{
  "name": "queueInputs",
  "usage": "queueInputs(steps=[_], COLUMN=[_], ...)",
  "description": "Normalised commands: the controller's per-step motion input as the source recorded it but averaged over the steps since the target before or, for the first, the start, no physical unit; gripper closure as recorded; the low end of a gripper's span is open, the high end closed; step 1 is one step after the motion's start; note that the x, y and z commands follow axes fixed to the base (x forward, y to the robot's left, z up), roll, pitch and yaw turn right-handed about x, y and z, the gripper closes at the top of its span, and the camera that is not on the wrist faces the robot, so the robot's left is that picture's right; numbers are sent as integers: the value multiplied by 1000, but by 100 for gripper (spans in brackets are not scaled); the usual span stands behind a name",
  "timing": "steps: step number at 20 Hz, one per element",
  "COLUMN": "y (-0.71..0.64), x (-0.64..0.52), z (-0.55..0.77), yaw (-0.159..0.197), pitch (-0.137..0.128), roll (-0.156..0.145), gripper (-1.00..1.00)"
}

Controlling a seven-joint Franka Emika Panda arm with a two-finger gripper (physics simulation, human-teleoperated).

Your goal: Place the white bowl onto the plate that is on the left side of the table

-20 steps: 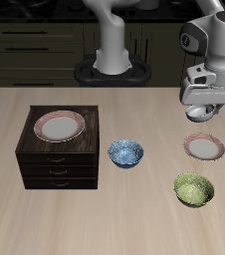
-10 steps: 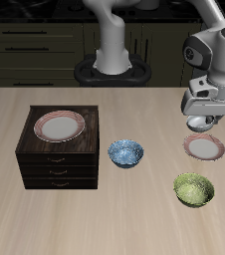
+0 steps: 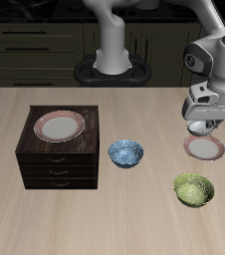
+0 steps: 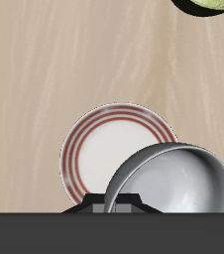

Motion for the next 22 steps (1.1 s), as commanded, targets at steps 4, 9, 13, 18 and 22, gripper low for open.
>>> queueInputs(steps=[4,9,13,18,22], y=[146,111,68,27,-50], x=[48,24,-49,-59,-19], z=[-297,-244,-144,-34,6], yaw=[17,9,15,-4,-9], pitch=[40,42,33,8,-3], roll=[5,2,32,18,-9], gripper=[100,100,-100,-100,-100])
